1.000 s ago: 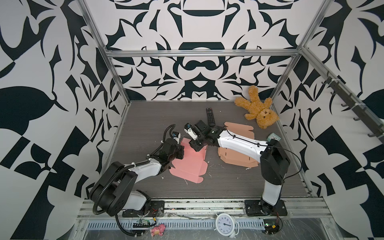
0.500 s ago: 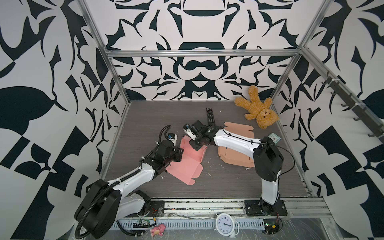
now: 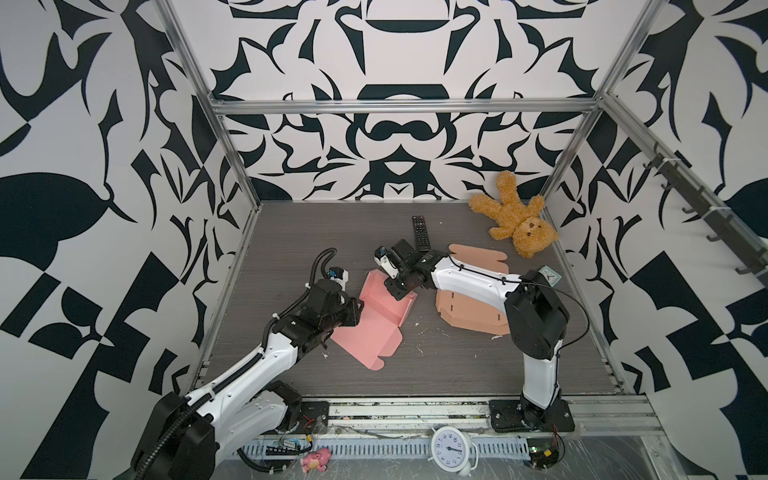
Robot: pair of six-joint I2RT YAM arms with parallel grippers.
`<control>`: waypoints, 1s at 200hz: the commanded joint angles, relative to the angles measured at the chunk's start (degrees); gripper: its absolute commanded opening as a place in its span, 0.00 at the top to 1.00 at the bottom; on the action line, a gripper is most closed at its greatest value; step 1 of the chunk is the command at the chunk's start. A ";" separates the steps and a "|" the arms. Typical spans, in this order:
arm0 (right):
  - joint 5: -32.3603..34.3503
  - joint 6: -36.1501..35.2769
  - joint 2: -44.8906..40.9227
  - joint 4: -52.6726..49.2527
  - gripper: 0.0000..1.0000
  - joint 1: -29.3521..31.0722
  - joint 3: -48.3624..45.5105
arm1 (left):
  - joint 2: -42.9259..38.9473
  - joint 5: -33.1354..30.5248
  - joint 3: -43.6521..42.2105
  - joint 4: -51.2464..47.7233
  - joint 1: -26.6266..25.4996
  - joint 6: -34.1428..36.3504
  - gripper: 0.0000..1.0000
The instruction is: Fold the paper box
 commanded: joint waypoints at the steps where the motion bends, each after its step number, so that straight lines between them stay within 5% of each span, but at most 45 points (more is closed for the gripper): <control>1: -3.83 1.80 -1.79 2.42 0.62 -1.58 -1.43 | -3.15 0.51 0.59 -5.18 -0.19 -0.88 0.57; 149: -6.03 4.00 -0.14 6.56 0.63 -7.58 -7.03 | -5.86 -2.97 1.76 -10.85 -0.06 -1.03 0.38; 200: -6.03 3.98 1.52 7.73 0.63 -8.15 -7.67 | -6.34 -10.26 4.24 -18.21 -0.06 -1.94 0.26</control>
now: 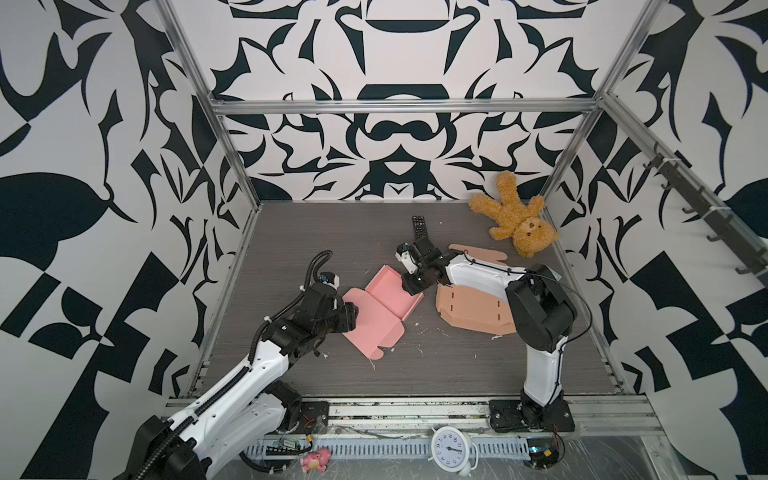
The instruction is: Fold the paper box
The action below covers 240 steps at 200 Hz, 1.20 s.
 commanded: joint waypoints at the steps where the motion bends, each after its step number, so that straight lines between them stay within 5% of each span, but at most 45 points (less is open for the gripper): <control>1: -0.35 0.75 1.15 1.16 0.63 -0.38 -0.66 | -1.06 -4.29 1.85 -5.18 -0.06 -1.29 0.26; 43: 0.10 0.52 1.46 1.90 0.63 -0.49 -1.31 | -1.43 -1.97 -0.22 -4.92 -0.01 -5.70 0.08; 93: 0.27 0.30 1.16 2.73 0.63 -0.51 -2.41 | -0.67 3.90 -4.02 1.83 -0.03 -12.37 0.06; 146: -0.15 0.63 0.89 3.48 0.63 -0.50 -2.42 | 0.78 6.39 -9.78 10.92 -0.04 -22.48 0.14; 240: -0.01 2.02 -0.82 4.37 0.64 -0.50 -4.20 | 2.12 8.87 -12.53 20.14 -0.10 -32.07 0.50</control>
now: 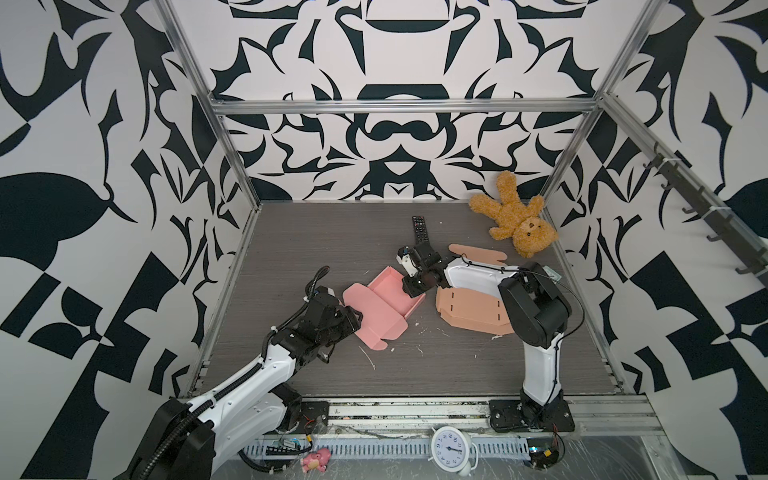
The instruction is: Fold the paper box
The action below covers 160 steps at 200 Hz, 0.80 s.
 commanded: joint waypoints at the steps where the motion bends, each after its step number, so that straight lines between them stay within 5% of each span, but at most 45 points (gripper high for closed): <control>1: -0.04 1.34 -2.46 -0.48 0.64 -0.17 -1.22 | -1.22 0.72 -1.83 3.42 -0.07 -4.93 0.50; 60: -1.33 2.48 -3.78 0.55 0.64 -0.05 -2.21 | -2.77 0.41 -2.68 3.56 -0.10 -6.46 0.70; 160: -1.87 4.37 -13.05 2.01 0.53 0.02 -8.50 | -6.41 -1.01 -3.65 1.88 -0.12 -6.52 0.80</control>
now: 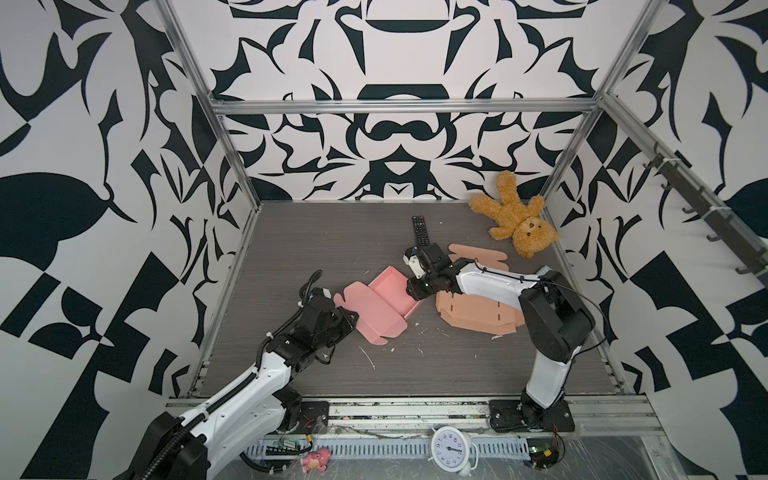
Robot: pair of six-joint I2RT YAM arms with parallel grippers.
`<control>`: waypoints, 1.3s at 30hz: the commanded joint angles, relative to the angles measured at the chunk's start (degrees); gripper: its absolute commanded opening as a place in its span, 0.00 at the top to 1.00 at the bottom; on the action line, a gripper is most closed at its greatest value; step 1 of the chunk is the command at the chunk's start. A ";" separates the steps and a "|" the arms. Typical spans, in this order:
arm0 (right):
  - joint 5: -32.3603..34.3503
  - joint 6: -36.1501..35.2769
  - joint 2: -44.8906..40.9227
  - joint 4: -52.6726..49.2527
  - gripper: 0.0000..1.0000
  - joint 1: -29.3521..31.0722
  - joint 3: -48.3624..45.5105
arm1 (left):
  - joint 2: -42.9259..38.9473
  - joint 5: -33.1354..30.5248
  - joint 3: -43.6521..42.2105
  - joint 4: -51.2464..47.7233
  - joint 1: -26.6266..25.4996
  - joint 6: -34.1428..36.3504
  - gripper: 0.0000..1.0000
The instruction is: Fold the paper box
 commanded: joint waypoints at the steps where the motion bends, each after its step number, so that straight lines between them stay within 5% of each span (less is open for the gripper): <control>1: -0.80 1.14 -3.65 0.98 0.53 0.01 -1.64 | -1.52 -1.18 -1.07 -0.78 -0.09 -0.78 0.80; 14: -0.46 2.74 -13.94 0.66 0.47 0.02 -5.58 | -4.75 -2.59 1.41 -6.83 0.00 4.11 0.84; 30: -1.99 2.90 -16.93 1.48 0.44 0.79 -5.76 | -5.45 -2.62 9.17 -20.08 0.38 17.45 0.88; 39: -2.19 -7.03 -19.02 8.52 0.36 8.07 -5.77 | -0.97 1.06 15.03 -24.86 1.93 26.49 0.88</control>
